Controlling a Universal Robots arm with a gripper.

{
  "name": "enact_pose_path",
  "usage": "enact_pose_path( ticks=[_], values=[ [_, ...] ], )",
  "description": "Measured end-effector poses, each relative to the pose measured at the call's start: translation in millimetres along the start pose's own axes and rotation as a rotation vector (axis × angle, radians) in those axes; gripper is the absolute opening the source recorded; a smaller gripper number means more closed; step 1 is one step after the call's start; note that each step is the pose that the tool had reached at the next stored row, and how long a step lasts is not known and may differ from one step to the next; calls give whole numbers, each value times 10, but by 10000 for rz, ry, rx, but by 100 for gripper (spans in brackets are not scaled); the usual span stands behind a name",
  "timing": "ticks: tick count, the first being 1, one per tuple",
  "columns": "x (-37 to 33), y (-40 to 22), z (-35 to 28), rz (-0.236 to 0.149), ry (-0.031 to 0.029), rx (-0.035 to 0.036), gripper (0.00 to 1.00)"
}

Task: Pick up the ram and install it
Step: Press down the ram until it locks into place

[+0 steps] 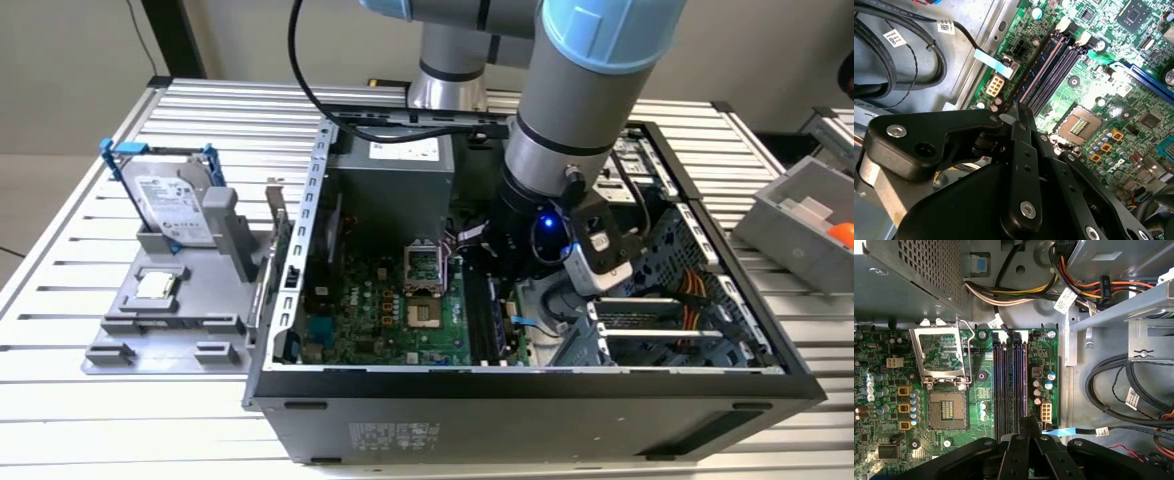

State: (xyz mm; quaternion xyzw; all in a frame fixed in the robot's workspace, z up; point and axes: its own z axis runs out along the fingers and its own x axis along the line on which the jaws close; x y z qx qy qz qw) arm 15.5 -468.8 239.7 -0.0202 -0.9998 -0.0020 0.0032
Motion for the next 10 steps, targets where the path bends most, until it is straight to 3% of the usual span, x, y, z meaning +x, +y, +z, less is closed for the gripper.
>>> enact_pose_path(
  ticks=[10],
  values=[
    [0,-2,0,0,0,0,0]
  ],
)
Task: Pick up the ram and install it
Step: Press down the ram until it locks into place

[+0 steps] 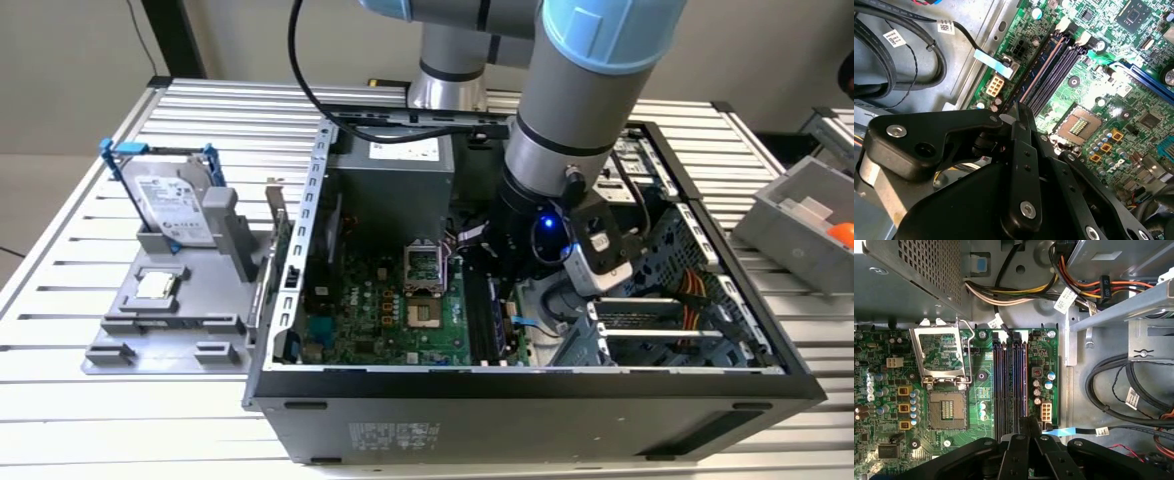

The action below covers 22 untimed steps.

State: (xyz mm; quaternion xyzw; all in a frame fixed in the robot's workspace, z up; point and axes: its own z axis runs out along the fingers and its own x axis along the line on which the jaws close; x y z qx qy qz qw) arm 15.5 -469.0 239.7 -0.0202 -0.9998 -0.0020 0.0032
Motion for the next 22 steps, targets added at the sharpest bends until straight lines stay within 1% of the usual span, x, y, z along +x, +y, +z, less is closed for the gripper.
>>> enact_pose_path(
  ticks=[9,12,17,20,22],
  values=[
    [0,-1,0,-21,0,-1,0],
    [0,-2,0,-288,1,2,0],
    [0,0,1,-876,3,3,0],
    [0,2,1,-1130,5,3,0],
    [1,2,0,-1273,4,-28,0]
  ],
)
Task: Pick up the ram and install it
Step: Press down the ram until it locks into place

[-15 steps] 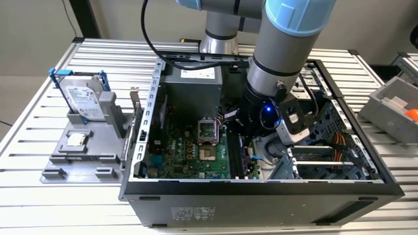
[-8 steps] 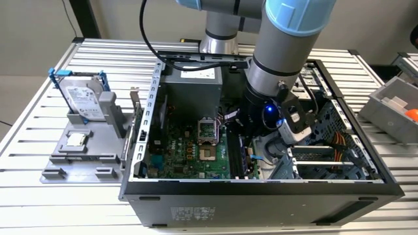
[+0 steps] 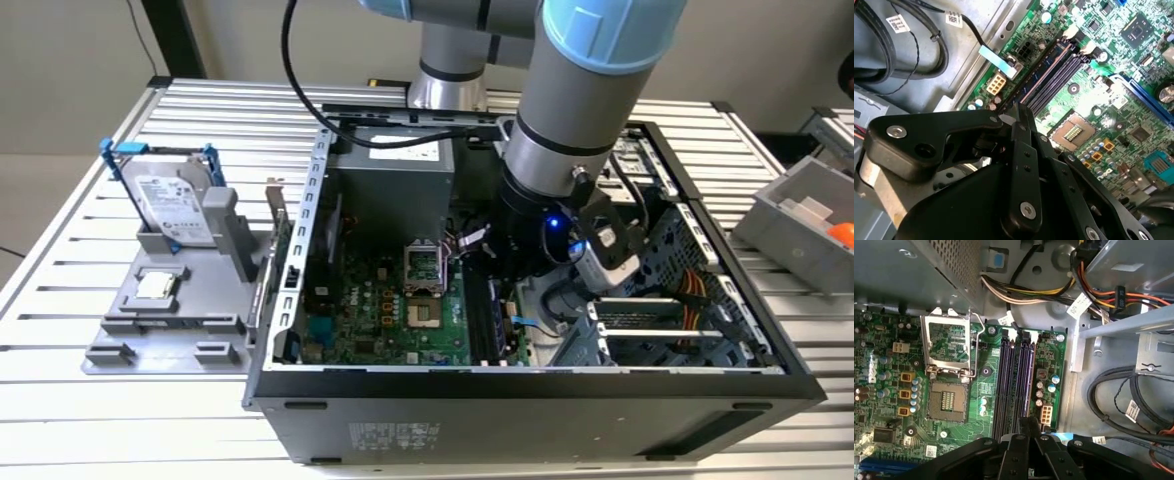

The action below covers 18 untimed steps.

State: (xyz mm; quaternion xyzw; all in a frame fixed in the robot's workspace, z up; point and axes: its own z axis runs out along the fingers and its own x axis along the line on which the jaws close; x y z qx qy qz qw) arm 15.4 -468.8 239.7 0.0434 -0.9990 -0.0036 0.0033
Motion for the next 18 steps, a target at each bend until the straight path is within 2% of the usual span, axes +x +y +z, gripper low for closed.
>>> enact_pose_path(
  ticks=[5,18],
  values=[
    [-1,1,1,-383,-7,-95,0],
    [0,0,0,-1090,3,-90,0]
  ],
)
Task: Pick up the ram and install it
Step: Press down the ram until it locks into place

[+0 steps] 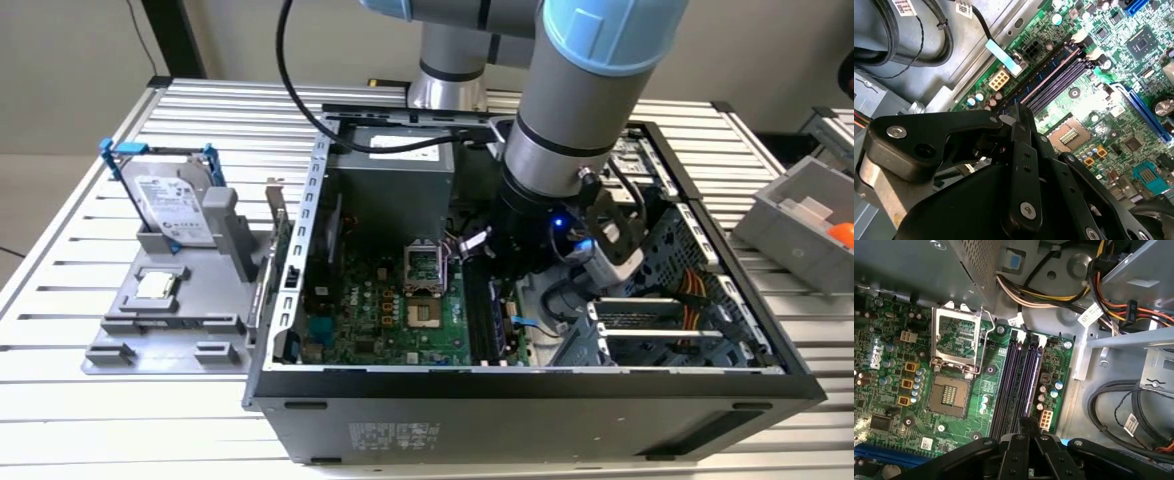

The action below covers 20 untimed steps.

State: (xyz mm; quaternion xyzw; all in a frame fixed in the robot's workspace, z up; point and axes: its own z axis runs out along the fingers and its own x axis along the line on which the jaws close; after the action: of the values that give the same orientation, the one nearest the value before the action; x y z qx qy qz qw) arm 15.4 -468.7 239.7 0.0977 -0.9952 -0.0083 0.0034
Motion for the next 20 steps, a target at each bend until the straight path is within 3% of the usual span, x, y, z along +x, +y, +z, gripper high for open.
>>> enact_pose_path(
  ticks=[20],
  values=[
    [0,1,0,-1193,21,6,0]
  ],
)
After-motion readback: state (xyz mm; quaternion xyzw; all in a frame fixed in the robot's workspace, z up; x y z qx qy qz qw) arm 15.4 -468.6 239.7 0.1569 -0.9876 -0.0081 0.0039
